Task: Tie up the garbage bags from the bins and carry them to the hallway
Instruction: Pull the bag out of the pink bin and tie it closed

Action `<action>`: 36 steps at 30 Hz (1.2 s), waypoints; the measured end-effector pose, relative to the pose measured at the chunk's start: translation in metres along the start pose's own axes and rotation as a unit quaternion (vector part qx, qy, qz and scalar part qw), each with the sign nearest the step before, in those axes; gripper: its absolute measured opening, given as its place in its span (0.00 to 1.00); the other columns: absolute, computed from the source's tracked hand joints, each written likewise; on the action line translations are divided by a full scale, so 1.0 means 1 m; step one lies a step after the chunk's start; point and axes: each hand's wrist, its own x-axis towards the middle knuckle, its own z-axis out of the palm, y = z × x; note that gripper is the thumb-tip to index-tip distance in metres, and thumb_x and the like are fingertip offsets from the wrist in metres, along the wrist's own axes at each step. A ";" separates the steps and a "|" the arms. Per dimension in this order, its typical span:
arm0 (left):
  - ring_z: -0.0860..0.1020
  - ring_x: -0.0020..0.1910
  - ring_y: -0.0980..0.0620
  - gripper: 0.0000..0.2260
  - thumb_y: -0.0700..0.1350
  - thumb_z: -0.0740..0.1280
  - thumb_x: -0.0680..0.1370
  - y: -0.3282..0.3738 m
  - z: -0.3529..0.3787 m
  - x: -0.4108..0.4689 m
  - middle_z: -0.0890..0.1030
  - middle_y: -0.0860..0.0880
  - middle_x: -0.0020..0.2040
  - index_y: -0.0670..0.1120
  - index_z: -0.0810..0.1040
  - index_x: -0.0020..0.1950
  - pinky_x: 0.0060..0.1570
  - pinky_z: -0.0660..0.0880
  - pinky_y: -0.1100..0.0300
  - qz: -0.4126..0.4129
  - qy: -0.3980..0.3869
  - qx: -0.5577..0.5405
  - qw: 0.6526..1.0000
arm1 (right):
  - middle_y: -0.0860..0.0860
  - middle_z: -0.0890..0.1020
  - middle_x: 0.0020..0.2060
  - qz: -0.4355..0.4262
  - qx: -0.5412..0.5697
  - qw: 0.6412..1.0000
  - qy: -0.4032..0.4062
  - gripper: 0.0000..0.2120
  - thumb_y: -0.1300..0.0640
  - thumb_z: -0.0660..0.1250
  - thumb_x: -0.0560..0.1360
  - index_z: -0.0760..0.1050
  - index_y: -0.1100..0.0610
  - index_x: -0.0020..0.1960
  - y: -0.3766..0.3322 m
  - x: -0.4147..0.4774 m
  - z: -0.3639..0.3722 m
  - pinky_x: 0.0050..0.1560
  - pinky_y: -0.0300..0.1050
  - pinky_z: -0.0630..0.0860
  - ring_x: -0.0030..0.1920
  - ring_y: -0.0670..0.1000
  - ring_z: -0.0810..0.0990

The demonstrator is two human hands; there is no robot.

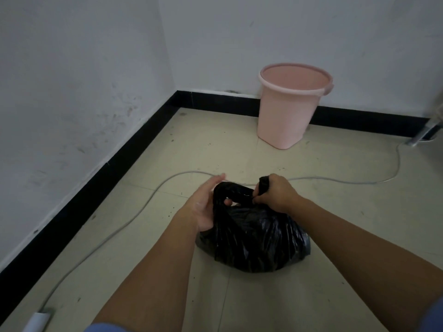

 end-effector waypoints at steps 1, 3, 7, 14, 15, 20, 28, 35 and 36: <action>0.75 0.30 0.50 0.10 0.52 0.71 0.72 -0.001 0.003 0.000 0.75 0.47 0.30 0.45 0.82 0.37 0.40 0.74 0.57 0.004 0.002 0.052 0.999 | 0.53 0.84 0.37 -0.007 -0.039 0.999 0.025 0.06 0.58 0.76 0.65 0.82 0.57 0.41 0.001 -0.001 0.002 0.46 0.50 0.80 0.42 0.55 0.82; 0.82 0.35 0.47 0.12 0.43 0.76 0.67 -0.003 0.009 0.002 0.82 0.43 0.37 0.41 0.82 0.47 0.42 0.79 0.55 0.019 0.060 0.160 0.985 | 0.55 0.84 0.40 -0.029 -0.079 0.993 0.080 0.05 0.57 0.73 0.67 0.82 0.55 0.43 0.000 -0.005 0.003 0.44 0.51 0.80 0.43 0.57 0.81; 0.80 0.41 0.44 0.08 0.37 0.70 0.71 -0.009 0.011 0.018 0.82 0.42 0.44 0.42 0.80 0.50 0.40 0.78 0.58 0.119 0.263 0.284 0.914 | 0.53 0.80 0.36 -0.095 -0.060 0.980 0.163 0.08 0.55 0.71 0.71 0.72 0.54 0.45 -0.007 -0.015 0.007 0.35 0.47 0.71 0.39 0.57 0.77; 0.77 0.26 0.47 0.03 0.35 0.66 0.76 0.003 0.014 0.017 0.80 0.41 0.36 0.39 0.79 0.47 0.29 0.77 0.59 0.120 0.236 0.063 0.962 | 0.50 0.74 0.31 -0.112 -0.052 0.978 0.170 0.12 0.52 0.67 0.76 0.63 0.52 0.44 -0.010 -0.017 0.013 0.31 0.46 0.65 0.34 0.56 0.73; 0.76 0.27 0.47 0.03 0.35 0.67 0.75 0.007 0.013 0.013 0.79 0.41 0.35 0.39 0.79 0.47 0.31 0.77 0.58 0.103 0.197 0.033 0.974 | 0.50 0.74 0.31 -0.104 -0.043 0.977 0.180 0.11 0.53 0.66 0.76 0.63 0.52 0.44 -0.008 -0.016 0.012 0.31 0.46 0.65 0.34 0.56 0.73; 0.77 0.34 0.44 0.04 0.40 0.64 0.76 0.020 0.011 0.000 0.78 0.45 0.34 0.42 0.76 0.41 0.46 0.77 0.51 0.105 0.091 -0.086 0.987 | 0.50 0.75 0.32 -0.066 0.016 0.977 0.203 0.11 0.51 0.67 0.76 0.65 0.51 0.43 -0.008 -0.012 0.007 0.34 0.47 0.68 0.35 0.55 0.74; 0.76 0.34 0.44 0.09 0.46 0.66 0.75 0.023 0.017 -0.001 0.78 0.43 0.33 0.42 0.78 0.39 0.39 0.76 0.54 0.142 0.141 -0.131 0.971 | 0.45 0.74 0.31 -0.062 0.178 0.965 0.181 0.14 0.53 0.73 0.71 0.67 0.48 0.36 -0.013 -0.007 0.002 0.38 0.47 0.70 0.35 0.49 0.73; 0.80 0.53 0.49 0.17 0.34 0.68 0.70 0.029 0.023 -0.001 0.82 0.48 0.54 0.49 0.82 0.55 0.60 0.76 0.53 0.323 0.346 0.385 0.793 | 0.52 0.79 0.36 0.057 0.370 0.913 0.163 0.15 0.55 0.60 0.78 0.76 0.57 0.34 -0.031 -0.007 -0.011 0.51 0.49 0.74 0.44 0.54 0.78; 0.79 0.55 0.48 0.15 0.37 0.70 0.70 0.034 0.024 -0.005 0.83 0.48 0.54 0.48 0.83 0.54 0.61 0.75 0.52 0.342 0.350 0.431 0.758 | 0.52 0.80 0.37 0.072 0.375 0.908 0.171 0.17 0.53 0.59 0.79 0.77 0.56 0.34 -0.031 -0.006 -0.012 0.51 0.48 0.75 0.44 0.53 0.79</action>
